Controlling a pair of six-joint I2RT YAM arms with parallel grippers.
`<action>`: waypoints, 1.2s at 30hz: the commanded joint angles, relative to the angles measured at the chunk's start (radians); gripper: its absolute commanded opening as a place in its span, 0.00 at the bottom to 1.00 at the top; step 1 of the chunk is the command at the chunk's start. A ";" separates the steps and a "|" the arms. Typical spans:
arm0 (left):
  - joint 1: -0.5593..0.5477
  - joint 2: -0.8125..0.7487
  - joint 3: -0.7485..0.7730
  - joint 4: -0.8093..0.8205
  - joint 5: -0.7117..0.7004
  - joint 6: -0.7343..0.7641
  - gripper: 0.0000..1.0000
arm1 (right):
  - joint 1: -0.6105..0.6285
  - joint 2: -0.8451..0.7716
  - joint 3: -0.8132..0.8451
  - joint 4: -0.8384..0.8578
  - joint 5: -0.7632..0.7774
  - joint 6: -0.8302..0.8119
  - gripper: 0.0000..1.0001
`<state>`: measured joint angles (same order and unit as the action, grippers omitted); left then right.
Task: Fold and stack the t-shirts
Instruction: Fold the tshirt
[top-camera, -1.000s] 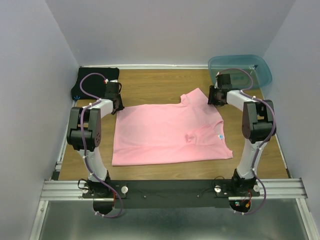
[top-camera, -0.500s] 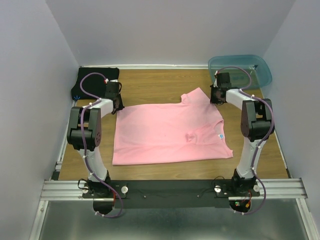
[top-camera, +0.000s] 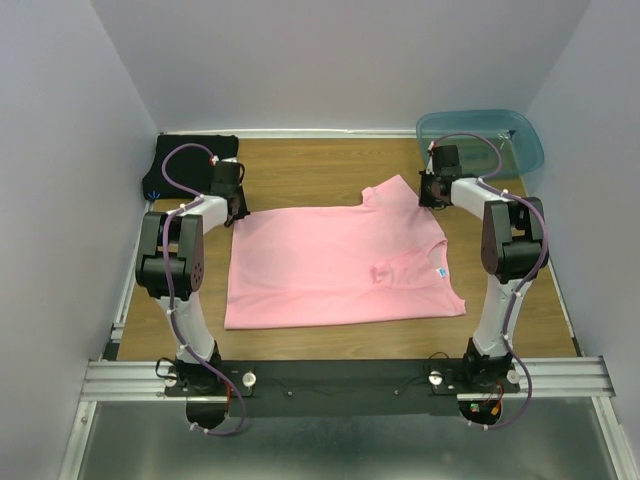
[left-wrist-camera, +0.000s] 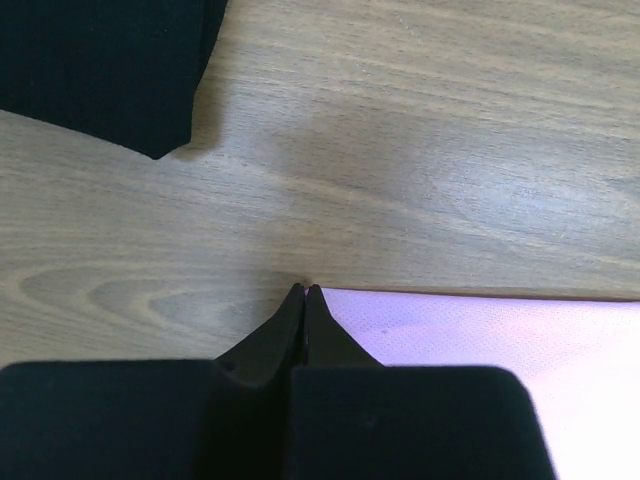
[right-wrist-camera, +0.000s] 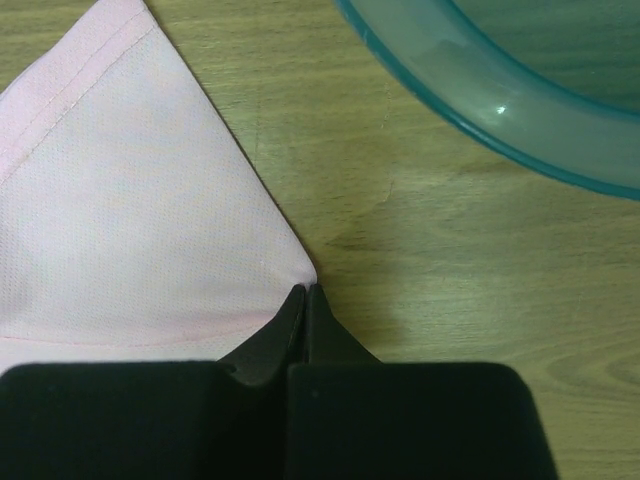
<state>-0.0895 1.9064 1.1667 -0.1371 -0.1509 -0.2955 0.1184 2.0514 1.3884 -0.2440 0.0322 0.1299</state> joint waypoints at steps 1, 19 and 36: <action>-0.004 -0.033 -0.002 -0.065 -0.047 0.006 0.00 | 0.006 -0.017 0.009 -0.064 0.025 0.005 0.01; 0.007 -0.219 -0.056 -0.128 -0.093 -0.060 0.00 | -0.002 -0.183 -0.025 -0.086 0.028 0.011 0.01; 0.014 -0.340 -0.128 -0.237 -0.131 -0.119 0.00 | -0.014 -0.352 -0.210 -0.118 0.037 0.097 0.01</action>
<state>-0.0849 1.6119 1.0569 -0.3351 -0.2291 -0.3923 0.1158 1.7504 1.2110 -0.3405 0.0330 0.1936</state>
